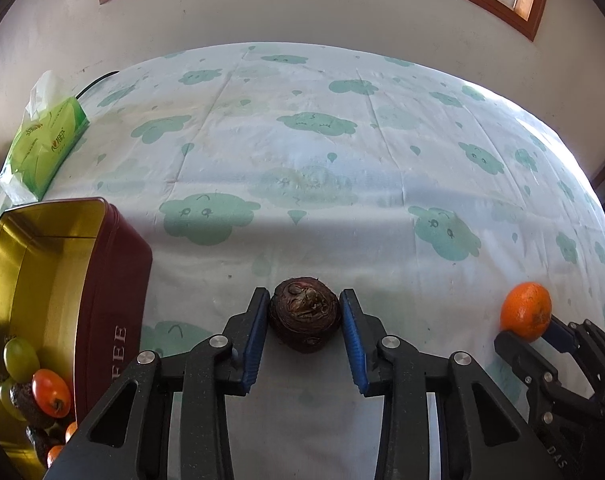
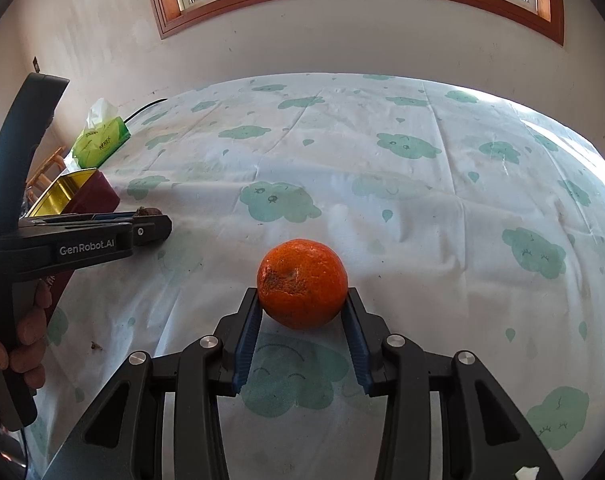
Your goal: Organize fruits
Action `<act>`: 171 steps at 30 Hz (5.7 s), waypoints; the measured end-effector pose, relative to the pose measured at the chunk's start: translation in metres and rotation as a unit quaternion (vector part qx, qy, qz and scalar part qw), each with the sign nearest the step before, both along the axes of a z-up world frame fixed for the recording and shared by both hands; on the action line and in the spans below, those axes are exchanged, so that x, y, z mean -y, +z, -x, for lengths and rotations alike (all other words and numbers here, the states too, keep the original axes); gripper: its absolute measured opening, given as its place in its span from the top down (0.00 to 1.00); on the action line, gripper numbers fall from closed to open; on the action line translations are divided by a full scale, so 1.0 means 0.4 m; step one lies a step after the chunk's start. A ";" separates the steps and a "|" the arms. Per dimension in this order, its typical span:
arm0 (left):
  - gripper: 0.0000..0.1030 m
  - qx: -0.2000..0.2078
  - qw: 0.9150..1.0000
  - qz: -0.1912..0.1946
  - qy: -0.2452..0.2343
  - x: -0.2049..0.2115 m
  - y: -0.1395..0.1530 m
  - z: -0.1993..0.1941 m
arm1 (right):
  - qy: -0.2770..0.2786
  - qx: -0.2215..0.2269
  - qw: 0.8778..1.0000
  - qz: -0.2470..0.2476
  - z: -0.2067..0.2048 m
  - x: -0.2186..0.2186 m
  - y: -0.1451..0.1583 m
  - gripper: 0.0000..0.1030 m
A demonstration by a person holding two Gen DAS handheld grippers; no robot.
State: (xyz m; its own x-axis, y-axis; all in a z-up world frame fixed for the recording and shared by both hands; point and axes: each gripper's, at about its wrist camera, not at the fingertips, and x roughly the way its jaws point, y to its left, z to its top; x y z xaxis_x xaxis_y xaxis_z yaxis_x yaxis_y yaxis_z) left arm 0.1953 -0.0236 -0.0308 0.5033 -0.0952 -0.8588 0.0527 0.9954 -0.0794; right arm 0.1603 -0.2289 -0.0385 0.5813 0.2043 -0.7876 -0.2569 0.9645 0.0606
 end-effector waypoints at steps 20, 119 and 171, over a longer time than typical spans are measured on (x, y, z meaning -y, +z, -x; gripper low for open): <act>0.64 0.031 0.999 0.017 0.000 -0.082 0.120 0.206 | 0.000 0.009 0.998 0.065 0.006 -0.037 -0.005 0.63; 0.30 0.032 0.984 -0.047 0.169 -0.594 0.138 0.498 | 0.271 0.001 0.962 0.020 0.138 -0.705 0.068 0.61; 0.30 0.028 0.984 -0.091 0.148 -0.466 0.164 0.519 | 0.188 -0.052 0.979 0.062 0.320 -0.567 0.083 0.02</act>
State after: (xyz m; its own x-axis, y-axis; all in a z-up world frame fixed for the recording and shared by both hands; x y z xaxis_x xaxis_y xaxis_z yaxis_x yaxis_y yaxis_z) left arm -0.0121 0.1629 0.0348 0.5327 0.2157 -0.8183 -0.2429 0.9653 0.0963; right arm 0.0323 -0.0021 -0.0054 0.3996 0.2874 -0.8705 -0.5938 0.8046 -0.0069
